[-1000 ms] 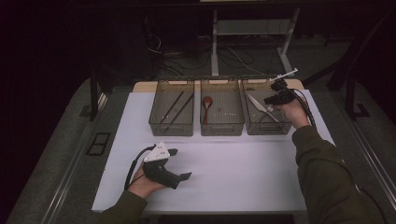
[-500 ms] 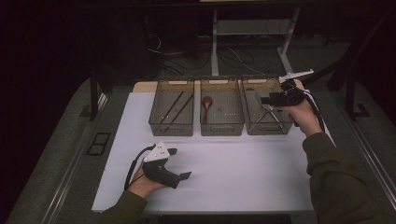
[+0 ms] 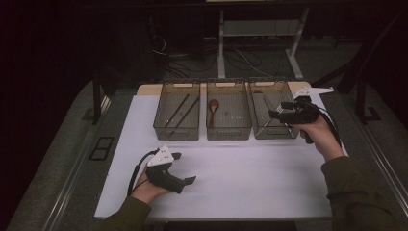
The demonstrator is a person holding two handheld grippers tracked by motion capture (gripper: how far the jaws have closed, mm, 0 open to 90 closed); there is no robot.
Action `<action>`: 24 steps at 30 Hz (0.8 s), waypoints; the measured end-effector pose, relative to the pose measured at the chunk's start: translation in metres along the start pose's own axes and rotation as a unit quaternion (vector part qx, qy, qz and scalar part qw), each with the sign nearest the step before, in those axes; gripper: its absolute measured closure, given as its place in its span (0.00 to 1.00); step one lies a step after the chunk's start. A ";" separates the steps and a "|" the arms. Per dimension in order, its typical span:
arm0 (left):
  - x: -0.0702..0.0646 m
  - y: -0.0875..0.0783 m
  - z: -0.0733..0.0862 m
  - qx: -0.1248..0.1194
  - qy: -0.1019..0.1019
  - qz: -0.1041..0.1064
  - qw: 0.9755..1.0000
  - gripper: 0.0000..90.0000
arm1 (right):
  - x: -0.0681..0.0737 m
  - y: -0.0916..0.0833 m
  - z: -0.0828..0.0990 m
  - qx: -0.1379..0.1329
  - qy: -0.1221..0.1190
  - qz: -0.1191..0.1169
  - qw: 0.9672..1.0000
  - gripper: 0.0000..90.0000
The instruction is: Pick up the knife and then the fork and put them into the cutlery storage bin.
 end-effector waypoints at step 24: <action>-0.004 -0.003 0.002 -0.004 0.009 -0.004 1.000 0.00 | 0.054 -0.037 0.085 -0.015 -0.032 -0.058 0.998 0.20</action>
Point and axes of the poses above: each handheld gripper's, and its own axes: y roughly forward along the jaws, z roughly out of its underside, x roughly to its left, the point moved 9 cm from there along y, roughly forward along the jaws, and after that the axes turned 13 degrees about y, right-handed, at the moved point
